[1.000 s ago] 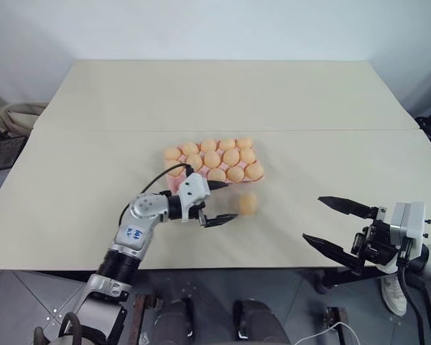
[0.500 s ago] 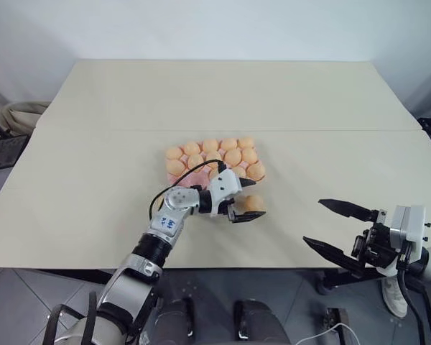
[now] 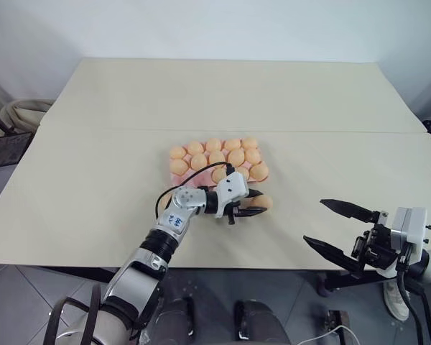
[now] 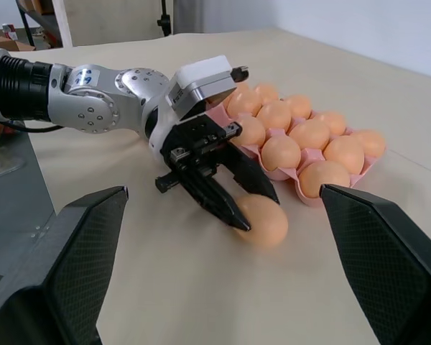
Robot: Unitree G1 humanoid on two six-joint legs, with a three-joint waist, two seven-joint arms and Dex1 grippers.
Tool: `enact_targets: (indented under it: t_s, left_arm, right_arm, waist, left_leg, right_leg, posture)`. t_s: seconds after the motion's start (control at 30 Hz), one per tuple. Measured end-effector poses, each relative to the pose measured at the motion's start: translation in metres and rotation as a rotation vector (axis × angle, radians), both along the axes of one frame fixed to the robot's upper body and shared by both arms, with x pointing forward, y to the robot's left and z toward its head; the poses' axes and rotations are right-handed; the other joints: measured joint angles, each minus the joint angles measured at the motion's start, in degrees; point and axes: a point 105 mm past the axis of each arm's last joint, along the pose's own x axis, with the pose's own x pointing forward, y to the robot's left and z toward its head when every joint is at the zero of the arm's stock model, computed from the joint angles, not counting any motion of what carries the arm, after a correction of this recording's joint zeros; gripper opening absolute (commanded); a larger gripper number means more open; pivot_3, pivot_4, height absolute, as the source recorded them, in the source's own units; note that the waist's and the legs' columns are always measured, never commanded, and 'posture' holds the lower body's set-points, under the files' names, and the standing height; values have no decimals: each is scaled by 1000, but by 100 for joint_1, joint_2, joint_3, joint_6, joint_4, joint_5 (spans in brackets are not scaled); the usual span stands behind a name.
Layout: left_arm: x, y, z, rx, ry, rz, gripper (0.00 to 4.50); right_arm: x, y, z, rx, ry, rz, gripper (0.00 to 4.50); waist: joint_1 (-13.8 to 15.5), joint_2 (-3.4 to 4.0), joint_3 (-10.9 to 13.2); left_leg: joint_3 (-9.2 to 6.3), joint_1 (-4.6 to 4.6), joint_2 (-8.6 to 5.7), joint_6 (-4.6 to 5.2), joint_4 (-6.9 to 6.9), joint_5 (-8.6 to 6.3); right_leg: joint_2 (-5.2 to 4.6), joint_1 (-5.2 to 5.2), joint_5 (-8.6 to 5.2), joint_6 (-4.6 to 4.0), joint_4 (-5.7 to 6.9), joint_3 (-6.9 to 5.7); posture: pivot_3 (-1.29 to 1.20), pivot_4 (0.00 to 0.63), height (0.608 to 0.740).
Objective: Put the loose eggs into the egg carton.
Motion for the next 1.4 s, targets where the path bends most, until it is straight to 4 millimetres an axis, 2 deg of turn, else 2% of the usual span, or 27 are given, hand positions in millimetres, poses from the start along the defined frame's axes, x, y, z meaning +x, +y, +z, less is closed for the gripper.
enact_targets:
  t_s: [0.17, 0.4, 0.57, 0.73, 0.83, 1.07, 1.17, 1.27, 1.4]
  left_arm:
    - [-11, 21, 7, -66, 8, -9, 1485]
    - [-11, 71, 53, -240, -110, 138, 1485]
    - [4, 113, 50, -189, -127, 335, 1485]
    - [15, 127, 42, -137, -125, 417, 1485]
    - [16, 125, 40, -136, -112, 413, 2267]
    - [14, 122, 41, -121, -112, 375, 4451]
    - [5, 135, 37, -86, -115, 364, 4451]
    - [-7, 160, 36, -80, -111, 387, 4451]
    - [-22, 199, 57, -109, -169, 441, 4451]
  right_arm:
    - [4, 3, 3, 1, -20, 14, 4500]
    - [11, 7, 1, 6, -15, 40, 4500]
    - [14, 10, -1, 12, -10, 60, 4500]
    - [18, 10, 2, 16, -23, 65, 4500]
    - [19, 11, 3, 16, -27, 66, 4500]
    - [19, 11, 4, 16, -28, 68, 4500]
    - [20, 13, 3, 18, -25, 75, 4500]
    - [21, 16, 3, 19, -23, 94, 4500]
    - [21, 21, 5, 18, -28, 135, 4500]
  waist:
    - [-10, 1, 0]
    - [-4, 1, 0]
    - [-3, 1, -1]
    - [12, 1, -1]
    - [9, 1, -1]
    - [-18, 1, -1]
    - [-50, 2, -1]
    - [-86, 1, -1]
    - [-140, 1, -1]
  left_leg:
    - [-1, 1, 5, -3, -1, 0]
    - [-1, 2, 3, -2, -1, -1]
    - [-1, 3, 3, -2, 0, -1]
    - [-1, 1, 2, -24, -1, -15]
    - [-1, 0, 2, -24, -2, -16]
    - [1, 2, 5, -24, -3, -16]
    - [3, 5, 8, -29, -9, -17]
    - [1, 4, 12, -31, -12, -18]
    - [-1, 4, 12, -37, -12, -22]
  right_leg:
    - [1, 0, 0, -1, 2, 0]
    - [-5, 2, -1, -2, 2, 3]
    - [-4, 2, 0, -1, 3, 2]
    - [-6, 1, 0, 0, 2, 1]
    - [-6, 0, 0, 0, 0, 1]
    - [-4, 0, 0, -1, 1, 3]
    - [-3, -1, -3, -6, 1, 4]
    - [-3, -4, -5, -10, 1, 2]
    - [-8, -3, -7, -14, 0, 3]
  posture:
    - [0, 150, 740]
    - [0, 150, 740]
    - [0, 150, 740]
    - [0, 150, 740]
    - [0, 150, 740]
    - [0, 150, 740]
    - [0, 150, 740]
    - [0, 150, 740]
    - [0, 150, 740]
